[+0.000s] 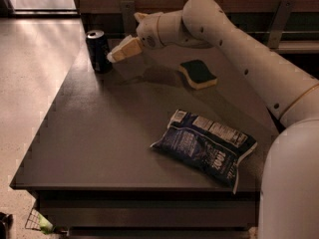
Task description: Pick pepsi can
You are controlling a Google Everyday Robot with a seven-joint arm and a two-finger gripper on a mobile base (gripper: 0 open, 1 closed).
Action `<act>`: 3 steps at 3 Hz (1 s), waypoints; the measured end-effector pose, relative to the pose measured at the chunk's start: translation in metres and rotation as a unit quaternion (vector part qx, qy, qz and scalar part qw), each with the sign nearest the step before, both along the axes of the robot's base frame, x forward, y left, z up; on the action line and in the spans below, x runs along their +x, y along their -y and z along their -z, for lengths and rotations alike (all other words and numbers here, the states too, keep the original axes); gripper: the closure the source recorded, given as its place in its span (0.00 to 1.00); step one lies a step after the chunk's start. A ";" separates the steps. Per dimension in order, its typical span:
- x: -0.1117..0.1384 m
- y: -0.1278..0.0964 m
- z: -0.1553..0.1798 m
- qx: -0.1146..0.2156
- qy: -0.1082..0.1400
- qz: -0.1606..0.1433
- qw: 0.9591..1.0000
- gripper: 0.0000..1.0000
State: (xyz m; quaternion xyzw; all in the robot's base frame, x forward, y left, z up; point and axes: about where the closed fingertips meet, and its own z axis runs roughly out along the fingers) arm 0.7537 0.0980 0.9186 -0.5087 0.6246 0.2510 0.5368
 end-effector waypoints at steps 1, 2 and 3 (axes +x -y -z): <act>0.017 -0.031 0.019 0.033 -0.027 -0.021 0.999 0.03; 0.016 -0.052 0.027 0.053 -0.052 -0.034 0.997 0.25; 0.007 -0.079 0.028 0.073 -0.070 -0.055 0.993 0.49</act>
Offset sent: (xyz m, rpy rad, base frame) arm 0.0177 0.0685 -0.0354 0.1554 0.1602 0.0891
